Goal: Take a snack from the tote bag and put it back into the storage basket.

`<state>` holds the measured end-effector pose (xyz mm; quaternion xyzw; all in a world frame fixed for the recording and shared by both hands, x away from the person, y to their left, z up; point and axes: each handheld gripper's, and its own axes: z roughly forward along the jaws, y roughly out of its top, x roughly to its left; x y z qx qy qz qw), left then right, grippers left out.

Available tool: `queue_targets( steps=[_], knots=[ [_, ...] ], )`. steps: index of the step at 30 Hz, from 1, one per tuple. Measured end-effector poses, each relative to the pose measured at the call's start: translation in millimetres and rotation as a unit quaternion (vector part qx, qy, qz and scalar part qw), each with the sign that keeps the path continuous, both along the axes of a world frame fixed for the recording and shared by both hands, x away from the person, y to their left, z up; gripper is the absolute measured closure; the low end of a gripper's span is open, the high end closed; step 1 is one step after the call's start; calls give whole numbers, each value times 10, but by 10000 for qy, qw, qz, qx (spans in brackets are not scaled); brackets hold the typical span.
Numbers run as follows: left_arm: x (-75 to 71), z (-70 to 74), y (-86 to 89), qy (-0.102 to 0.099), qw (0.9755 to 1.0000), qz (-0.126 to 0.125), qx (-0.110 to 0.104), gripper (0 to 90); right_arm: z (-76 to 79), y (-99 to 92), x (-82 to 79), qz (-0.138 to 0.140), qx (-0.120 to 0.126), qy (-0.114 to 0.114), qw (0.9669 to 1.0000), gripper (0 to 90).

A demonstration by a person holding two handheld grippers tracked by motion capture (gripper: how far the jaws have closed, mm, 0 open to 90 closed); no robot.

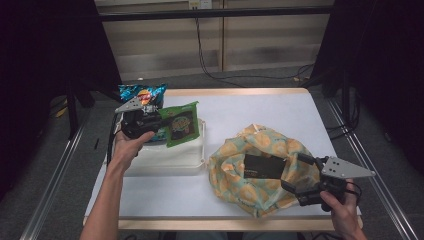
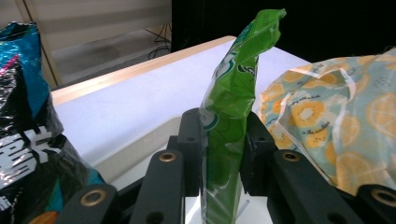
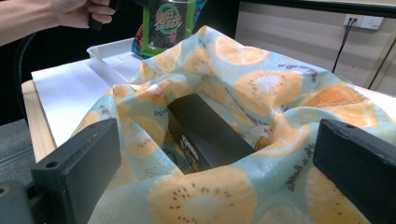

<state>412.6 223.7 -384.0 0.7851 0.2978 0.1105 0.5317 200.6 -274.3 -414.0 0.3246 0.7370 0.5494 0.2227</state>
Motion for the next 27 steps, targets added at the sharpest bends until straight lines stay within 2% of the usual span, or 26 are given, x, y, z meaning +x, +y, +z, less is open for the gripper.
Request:
queue_targets(
  steps=[4, 7, 10, 17, 18, 20, 22, 26, 27],
  knots=[
    [94, -20, -30, -43, 10000, 5, -3, 735, 7, 19, 11, -19, 0, 1, 10000, 5],
    [153, -69, -43, 59, 10000, 61, -24, 735, -1, 19, 12, -15, 12, -10, 10000, 5],
    [202, -125, -75, 111, 9998, 80, 116, 735, -15, 11, 10, 23, -15, 13, 10000, 5],
    [291, -148, -194, 143, 9991, 93, 397, 734, -6, 29, 8, 63, 17, 21, 10000, 5],
    [315, -156, -201, 158, 9986, 96, 492, 734, -5, 31, 9, 68, 1, -1, 10000, 4],
    [345, -195, -223, 188, 9989, 106, 420, 734, -4, 32, 5, 75, 9, 6, 10000, 4],
    [371, -239, -242, 212, 9983, 148, 525, 733, -4, 27, 6, 81, -12, 6, 10000, 4],
    [420, -307, -254, 282, 9984, 187, 455, 732, 7, 19, -1, 49, 11, -4, 10000, 4],
    [430, -304, -253, 237, 9985, 232, 441, 732, 10, 19, -3, 73, 33, -9, 10000, 4]
  ],
)
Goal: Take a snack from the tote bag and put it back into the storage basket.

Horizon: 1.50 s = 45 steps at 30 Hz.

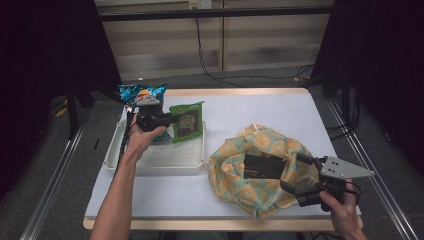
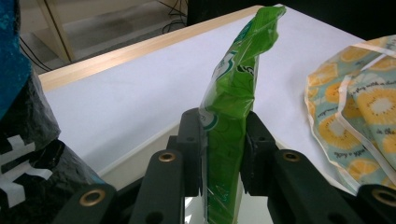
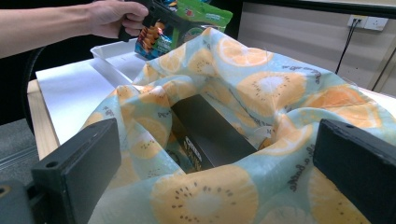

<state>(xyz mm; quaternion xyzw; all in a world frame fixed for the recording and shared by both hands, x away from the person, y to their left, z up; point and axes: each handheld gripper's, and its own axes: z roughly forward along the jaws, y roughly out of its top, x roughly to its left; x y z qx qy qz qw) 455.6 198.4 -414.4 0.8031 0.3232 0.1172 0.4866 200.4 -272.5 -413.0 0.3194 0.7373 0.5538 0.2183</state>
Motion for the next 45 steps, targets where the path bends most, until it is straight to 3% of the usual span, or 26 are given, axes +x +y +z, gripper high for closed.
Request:
queue_targets(
  steps=[4, 9, 10, 12, 23, 25, 27, 31, 35, 38, 41, 42, 43, 44, 45],
  knots=[
    [54, -11, -10, -16, 9998, 84, 187, 723, -8, 6, 5, 16, -19, 26, 10000, 4],
    [122, -38, -51, 6, 9994, 221, 272, 695, -17, 30, 11, 57, -33, 34, 10000, 4],
    [132, -44, -69, -16, 9990, 355, 275, 688, -16, 29, 11, 58, -41, 40, 10000, 4],
    [156, -46, -81, -22, 9987, 341, 369, 670, -17, 21, 12, 51, -62, 35, 10000, 4],
    [207, -29, -38, 71, 9975, 685, 126, 534, -22, 21, 2, 108, -35, 80, 9999, 4],
    [198, -1, -19, 10, 9975, 703, 109, 510, -17, 34, 2, 159, -36, 49, 9999, 3],
    [192, 21, 0, 22, 9975, 705, 23, 432, -16, 39, 2, 152, -14, 67, 9999, 3],
    [179, 75, 43, -91, 9968, 797, -2, 421, -19, 37, 4, 153, -17, 71, 9999, 3],
    [164, 153, 130, -209, 9949, 966, -205, 398, -15, 33, 0, 117, -13, 76, 9999, 3],
    [146, 220, 215, -200, 9929, 1023, -580, 375, -14, 29, 0, 116, -14, 76, 9999, 3],
    [104, 240, 245, -168, 9940, 1033, -310, 391, -14, 15, 2, 109, -5, 73, 9999, 3],
    [78, 243, 238, -181, 9942, 1027, -280, 410, -15, 12, 5, 108, -16, 51, 9999, 3],
    [54, 238, 232, -149, 9947, 896, -471, 455, -15, 8, 5, 82, -7, 62, 9999, 3],
    [34, 237, 217, -159, 9950, 857, -488, 487, -16, 4, 6, 80, 8, 73, 9999, 3],
    [7, 236, 187, -158, 9960, 803, -355, 512, -16, 3, 6, 75, 7, 73, 9999, 3]
  ],
)
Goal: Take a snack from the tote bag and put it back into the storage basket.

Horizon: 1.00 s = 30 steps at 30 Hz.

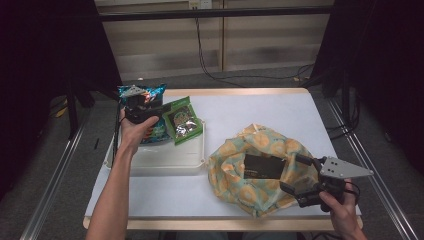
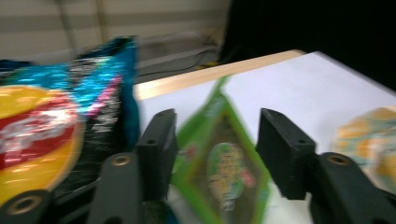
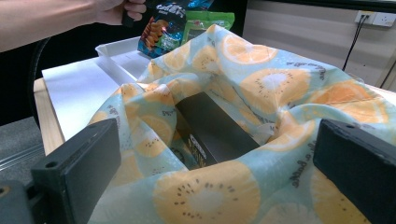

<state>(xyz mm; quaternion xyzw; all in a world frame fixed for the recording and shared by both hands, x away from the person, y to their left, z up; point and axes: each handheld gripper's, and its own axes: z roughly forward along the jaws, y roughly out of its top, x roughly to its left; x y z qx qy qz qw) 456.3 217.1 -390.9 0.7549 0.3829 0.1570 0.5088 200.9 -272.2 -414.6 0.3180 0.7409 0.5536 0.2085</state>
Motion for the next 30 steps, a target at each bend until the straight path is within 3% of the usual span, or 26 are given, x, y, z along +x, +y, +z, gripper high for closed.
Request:
queue_targets(
  steps=[4, 5, 6, 9, 11, 12, 13, 14, 18, 22, 23, 24, 28, 30],
  knots=[
    [-98, -91, -102, 95, 9995, -286, 69, 615, -3, 4, 0, 3, -30, -15, 10000, 3],
    [-111, -136, -131, 207, 9990, -355, 150, 619, -4, 4, -1, -4, -26, -6, 10000, 3],
    [-133, -178, -155, 187, 9983, -388, 391, 651, -4, 3, 3, 11, -22, -12, 10000, 4],
    [-178, -308, -177, 315, 9976, -567, 252, 767, -7, 2, 3, 4, -31, -9, 10000, 4],
    [-187, -401, -181, 509, 9963, -676, 177, 840, -9, 2, -3, 4, -20, 3, 10000, 3],
    [-194, -442, -191, 563, 9963, -607, 217, 851, -11, 2, -1, 0, -31, -8, 10000, 3],
    [-193, -485, -182, 667, 9958, -623, 41, 854, -16, 6, 0, -5, -36, -2, 10000, 3],
    [-192, -505, -178, 702, 9958, -595, 23, 875, -20, 7, -3, -4, -43, 25, 10000, 3],
    [-191, -593, -225, 864, 9935, -657, 341, 900, -35, 17, 6, 4, -57, 38, 10000, 3],
    [-188, -645, -256, 1054, 9883, -710, 840, 900, -31, 14, 6, 11, -67, 37, 10000, 3],
    [-186, -657, -252, 1093, 9878, -727, 840, 900, -29, 13, 4, 4, -77, 35, 10000, 3],
    [-189, -677, -255, 1098, 9885, -576, 867, 900, -29, 12, 3, 4, -85, 34, 10000, 3],
    [-173, -750, -266, 1216, 9850, -557, 1086, 900, -32, 13, 6, 1, -81, 36, 10000, 3],
    [-174, -754, -272, 1278, 9841, -616, 1067, 900, -28, 13, 3, 1, -84, 26, 10000, 3]
  ],
)
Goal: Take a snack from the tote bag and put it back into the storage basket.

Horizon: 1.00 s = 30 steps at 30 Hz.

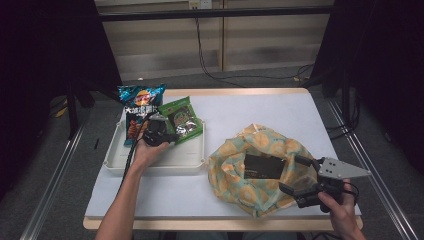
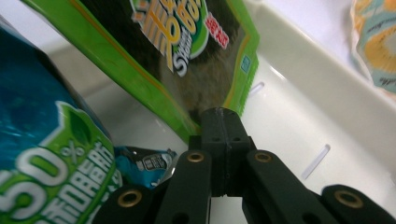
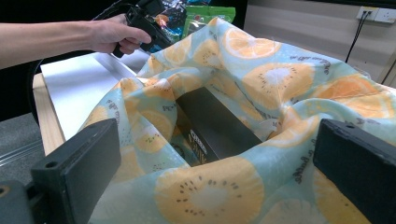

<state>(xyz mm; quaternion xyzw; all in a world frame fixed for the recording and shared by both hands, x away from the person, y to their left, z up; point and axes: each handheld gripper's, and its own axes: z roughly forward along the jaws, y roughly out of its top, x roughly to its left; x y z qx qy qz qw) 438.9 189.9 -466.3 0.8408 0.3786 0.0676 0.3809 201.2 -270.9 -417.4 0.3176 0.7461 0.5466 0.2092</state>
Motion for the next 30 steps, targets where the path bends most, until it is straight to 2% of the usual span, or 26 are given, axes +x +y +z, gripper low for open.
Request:
queue_targets(
  steps=[2, 3, 5, 6, 8, 9, 11, 12, 13, 16, 17, 18, 19, 20, 22, 23, 24, 26, 27, 30],
  knots=[
    [-6, 8, 0, 47, 9999, -106, 43, 900, -3, -4, 1, -22, 8, 9, 10000, 3],
    [-5, 5, 10, 83, 9995, -246, 179, 900, -5, -5, 3, -21, 9, 17, 10000, 3],
    [-24, -28, -24, 76, 9984, -272, 495, 900, -4, -4, 0, -13, -17, 10, 10000, 3],
    [-13, -33, -26, 96, 9977, -343, 580, 900, -6, -3, 2, -3, -7, 8, 10000, 3],
    [0, -43, -46, 96, 9989, -147, 432, 900, -10, -1, 7, -16, 6, 10, 10000, 3],
    [4, -45, -52, 99, 9986, -127, 511, 900, -11, 2, 6, -2, -19, 11, 10000, 3],
    [20, -60, -59, 107, 9989, -91, 446, 900, -12, 3, 4, 12, -25, 6, 10000, 3],
    [30, -64, -64, 97, 9991, 28, 408, 900, -11, 2, 6, 7, -20, 4, 10000, 3],
    [45, -61, -56, 107, 9990, 20, 440, 900, -10, 0, 5, -8, -13, 13, 10000, 3],
    [81, -58, -72, 94, 9985, 223, 497, 899, -12, 1, 5, -18, -20, 22, 10000, 3],
    [93, -48, -68, 88, 9981, 184, 584, 899, -12, 2, 3, -9, -30, 27, 10000, 3],
    [103, -51, -80, 93, 9982, 224, 555, 898, -13, 2, 2, -4, -32, 35, 10000, 4],
    [110, -40, -81, 119, 9979, 147, 625, 899, -14, -1, 4, -12, -36, 25, 10000, 5],
    [111, -37, -101, 64, 9973, 202, 703, 900, -16, -3, 6, -8, -33, 17, 10000, 5],
    [127, -48, -115, 106, 9981, 187, 573, 900, -17, -11, 10, -22, -36, 40, 10000, 6],
    [131, -45, -122, 73, 9977, 223, 628, 900, -16, -15, 12, -23, -42, 42, 10000, 6],
    [138, -37, -125, 53, 9968, 160, 778, 900, -16, -15, 12, -21, -41, 45, 10000, 6],
    [143, -53, -149, -24, 9973, 253, 692, 900, -16, -10, 10, -4, -47, 29, 10000, 6],
    [155, -50, -140, 6, 9973, 158, 714, 897, -16, -10, 10, -4, -52, 23, 10000, 6],
    [170, -44, -172, -28, 9967, 253, 774, 893, -18, -8, 12, -23, -57, 45, 10000, 6]
  ],
)
